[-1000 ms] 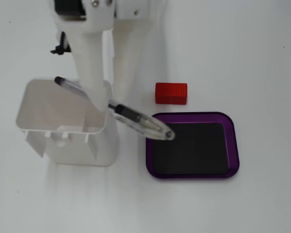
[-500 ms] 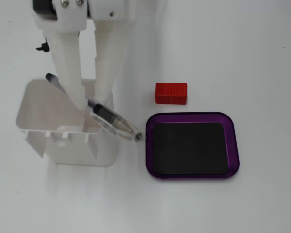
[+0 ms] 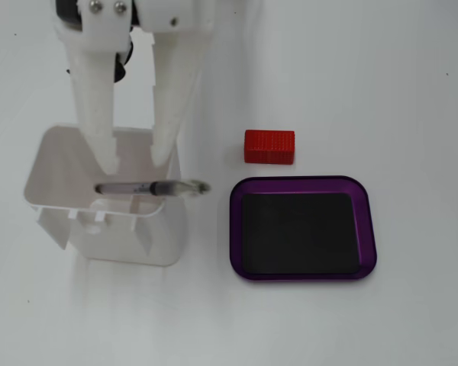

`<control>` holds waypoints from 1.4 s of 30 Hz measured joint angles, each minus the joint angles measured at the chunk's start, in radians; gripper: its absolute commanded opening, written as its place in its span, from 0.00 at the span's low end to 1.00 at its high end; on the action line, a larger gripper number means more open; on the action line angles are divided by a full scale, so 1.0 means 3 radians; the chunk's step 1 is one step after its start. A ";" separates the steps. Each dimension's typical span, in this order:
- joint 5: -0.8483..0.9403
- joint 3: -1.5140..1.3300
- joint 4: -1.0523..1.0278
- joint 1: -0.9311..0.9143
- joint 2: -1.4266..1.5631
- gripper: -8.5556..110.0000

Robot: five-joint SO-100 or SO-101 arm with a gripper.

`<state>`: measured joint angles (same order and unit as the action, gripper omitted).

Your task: Pick up the pen and put it in the pen holder.

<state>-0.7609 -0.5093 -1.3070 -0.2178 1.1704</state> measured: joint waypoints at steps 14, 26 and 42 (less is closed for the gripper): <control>0.1406 0.0931 -0.0987 0.0077 0.0363 0.16; 0.2495 -0.0910 -0.1335 0.0455 0.2112 0.16; 0.2490 -0.5747 -0.0343 0.0476 0.5671 0.16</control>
<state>-0.0138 -2.2335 -1.4097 -0.0752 2.8716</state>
